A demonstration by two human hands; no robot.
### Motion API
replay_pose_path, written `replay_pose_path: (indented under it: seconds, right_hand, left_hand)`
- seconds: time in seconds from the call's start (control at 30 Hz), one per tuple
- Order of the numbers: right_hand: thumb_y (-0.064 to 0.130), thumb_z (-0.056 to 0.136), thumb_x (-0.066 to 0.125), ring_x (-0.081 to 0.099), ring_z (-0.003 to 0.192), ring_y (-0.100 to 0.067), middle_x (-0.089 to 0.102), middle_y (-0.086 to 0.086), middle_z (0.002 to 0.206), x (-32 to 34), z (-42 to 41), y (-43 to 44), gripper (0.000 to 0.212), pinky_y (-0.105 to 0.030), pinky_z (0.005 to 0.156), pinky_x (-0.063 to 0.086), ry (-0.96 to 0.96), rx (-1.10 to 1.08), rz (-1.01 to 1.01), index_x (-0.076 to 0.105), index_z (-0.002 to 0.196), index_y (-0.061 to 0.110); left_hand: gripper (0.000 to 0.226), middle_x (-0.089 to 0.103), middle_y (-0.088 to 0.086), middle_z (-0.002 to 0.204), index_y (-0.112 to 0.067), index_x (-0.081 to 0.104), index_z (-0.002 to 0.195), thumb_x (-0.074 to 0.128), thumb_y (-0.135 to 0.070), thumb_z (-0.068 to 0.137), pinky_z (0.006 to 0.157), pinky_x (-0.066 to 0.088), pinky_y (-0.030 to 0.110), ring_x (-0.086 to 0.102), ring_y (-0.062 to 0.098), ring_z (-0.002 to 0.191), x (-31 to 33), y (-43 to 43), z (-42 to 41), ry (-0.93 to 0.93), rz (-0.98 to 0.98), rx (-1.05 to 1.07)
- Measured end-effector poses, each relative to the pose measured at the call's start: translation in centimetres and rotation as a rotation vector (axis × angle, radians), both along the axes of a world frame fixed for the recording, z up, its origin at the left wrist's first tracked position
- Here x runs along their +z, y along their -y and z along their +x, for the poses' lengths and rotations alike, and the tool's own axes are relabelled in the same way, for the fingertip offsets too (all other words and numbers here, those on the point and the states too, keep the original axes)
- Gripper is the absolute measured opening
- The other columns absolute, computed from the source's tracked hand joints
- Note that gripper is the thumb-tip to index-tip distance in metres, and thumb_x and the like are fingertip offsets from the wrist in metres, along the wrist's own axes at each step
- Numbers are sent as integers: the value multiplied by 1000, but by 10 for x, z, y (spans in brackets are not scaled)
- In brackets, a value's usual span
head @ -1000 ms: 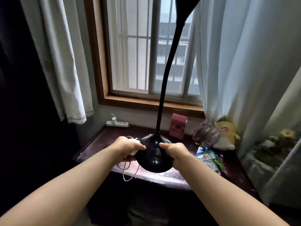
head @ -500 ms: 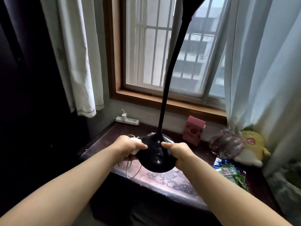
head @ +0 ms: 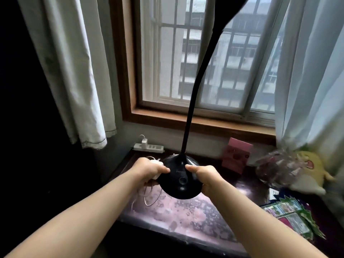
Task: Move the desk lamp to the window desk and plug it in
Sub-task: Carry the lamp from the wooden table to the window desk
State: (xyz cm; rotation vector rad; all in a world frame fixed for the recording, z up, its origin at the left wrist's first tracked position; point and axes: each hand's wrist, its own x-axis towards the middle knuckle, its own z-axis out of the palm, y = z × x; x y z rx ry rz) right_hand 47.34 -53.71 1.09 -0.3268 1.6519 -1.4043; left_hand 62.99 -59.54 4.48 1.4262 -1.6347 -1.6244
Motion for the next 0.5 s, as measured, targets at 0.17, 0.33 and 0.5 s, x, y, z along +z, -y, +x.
replay_pose_path:
  seconds: [0.17,0.33,0.5]
  right_hand:
    - [6,78,74,68,79,-33,70,-27,110,3,21,41,40,-32,58,55,18,-58,-8,63,111,-13]
    - [6,80,72,66,67,-29,69,-27,109,-1,35,70,38,-30,53,53,43,-102,-26,62,112,-14]
    - [6,78,74,69,79,-33,70,-27,108,-11,31,89,43,-31,54,55,54,-155,-19,60,114,-13]
  left_hand:
    - [47,36,5,49,-14,39,46,75,-3,74,31,32,14,36,8,26,9,51,16,47,-54,-77]
    - [45,37,1,43,-13,40,48,73,0,76,26,28,9,34,2,17,10,87,24,53,-49,-133]
    - [43,40,-2,35,-14,43,47,76,-2,73,33,36,13,39,5,23,-1,113,18,61,-23,-149]
